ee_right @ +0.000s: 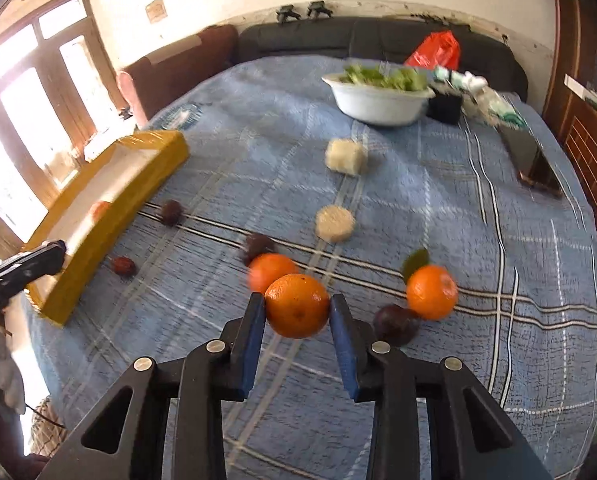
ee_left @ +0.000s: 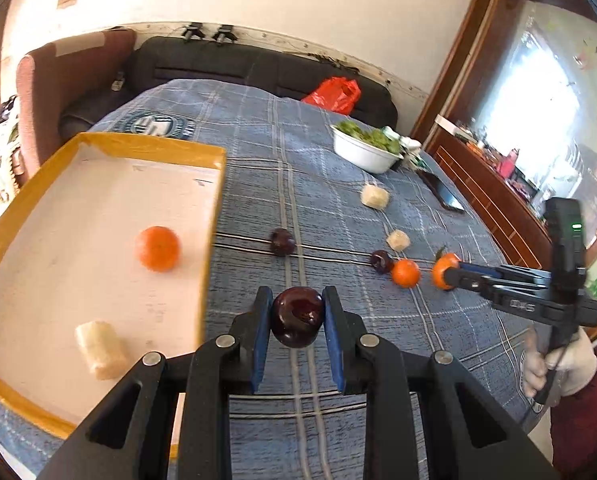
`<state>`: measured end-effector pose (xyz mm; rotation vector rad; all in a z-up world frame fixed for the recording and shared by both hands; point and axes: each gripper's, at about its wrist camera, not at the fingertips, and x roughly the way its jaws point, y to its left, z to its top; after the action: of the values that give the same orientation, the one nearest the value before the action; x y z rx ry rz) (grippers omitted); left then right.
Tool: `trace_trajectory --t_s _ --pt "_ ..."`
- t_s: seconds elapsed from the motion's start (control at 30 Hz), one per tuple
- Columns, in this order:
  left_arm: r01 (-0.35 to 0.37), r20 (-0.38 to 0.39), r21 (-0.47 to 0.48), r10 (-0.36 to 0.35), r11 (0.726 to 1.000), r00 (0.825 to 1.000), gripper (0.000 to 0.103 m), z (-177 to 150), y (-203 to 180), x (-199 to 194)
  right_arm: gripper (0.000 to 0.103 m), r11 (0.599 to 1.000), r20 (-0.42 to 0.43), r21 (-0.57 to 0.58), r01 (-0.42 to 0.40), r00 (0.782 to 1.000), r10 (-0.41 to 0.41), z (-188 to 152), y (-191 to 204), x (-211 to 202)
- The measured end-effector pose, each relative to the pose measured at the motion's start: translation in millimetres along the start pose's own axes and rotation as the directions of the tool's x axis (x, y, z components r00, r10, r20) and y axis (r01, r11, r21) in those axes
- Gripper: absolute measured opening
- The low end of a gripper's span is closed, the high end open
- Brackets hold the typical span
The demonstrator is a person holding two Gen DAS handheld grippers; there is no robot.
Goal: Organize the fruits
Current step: 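Lower the plum into the tray with the left tool while the right tool drops its mandarin there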
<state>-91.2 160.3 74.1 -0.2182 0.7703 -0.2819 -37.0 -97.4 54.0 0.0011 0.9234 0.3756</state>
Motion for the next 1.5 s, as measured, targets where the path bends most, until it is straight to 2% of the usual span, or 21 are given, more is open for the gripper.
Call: trace_trajectory --t_s 0.2,0.3,0.43,0.53,0.7,0.8,0.93,1.0,1.07,1.17,1.27,1.5 --pt "-0.096 0.044 -0.067 0.099 0.993 0.994 0.024 0 41 -25 0.036 0.99 0.042 -0.082 -0.112 0.992 0.116 21 71 -14" --pt "-0.176 0.055 -0.107 0.183 0.979 0.982 0.025 2 71 -37 0.036 0.975 0.03 -0.101 -0.196 0.979 0.2 26 110 -6" --pt "-0.283 0.041 -0.169 0.293 0.944 0.955 0.025 5 113 -49 0.037 0.943 -0.017 -0.141 -0.3 0.953 0.301 32 165 14" --pt "-0.328 0.02 -0.191 0.338 0.925 0.941 0.025 7 136 -48 0.037 0.925 -0.055 -0.197 -0.325 0.945 0.321 32 205 32" --pt "-0.358 -0.026 -0.21 0.361 0.91 0.932 0.025 4 159 -35 0.037 0.91 -0.12 -0.246 -0.333 0.942 0.312 26 248 67" --pt "-0.363 -0.04 -0.221 0.363 0.905 0.931 0.025 1 166 -30 0.037 0.91 -0.15 -0.256 -0.327 0.943 0.296 22 260 81" --pt "-0.367 -0.048 -0.24 0.367 0.898 0.929 0.026 -2 172 -30 0.038 0.913 -0.144 -0.259 -0.316 0.947 0.287 22 263 86" --pt "-0.365 -0.046 -0.25 0.366 0.897 0.93 0.033 -2 172 -33 0.038 0.914 -0.138 -0.269 -0.304 0.951 0.276 21 263 85" --pt "-0.373 -0.037 -0.256 0.377 0.892 0.925 0.049 -2 170 -37 0.039 0.921 -0.129 -0.287 -0.264 0.963 0.236 20 263 86" --pt "-0.38 -0.016 -0.262 0.39 0.887 0.921 0.058 -2 163 -46 0.039 0.925 -0.135 -0.295 -0.24 0.969 0.209 20 265 92" --pt "-0.397 -0.002 -0.256 0.41 0.882 0.912 0.067 0 154 -52 0.04 0.923 -0.127 -0.293 -0.251 0.967 0.223 20 265 89" --pt "-0.393 0.021 -0.236 0.409 0.889 0.912 0.07 1 132 -63 0.044 0.919 -0.055 -0.315 -0.237 0.971 0.231 18 261 59"
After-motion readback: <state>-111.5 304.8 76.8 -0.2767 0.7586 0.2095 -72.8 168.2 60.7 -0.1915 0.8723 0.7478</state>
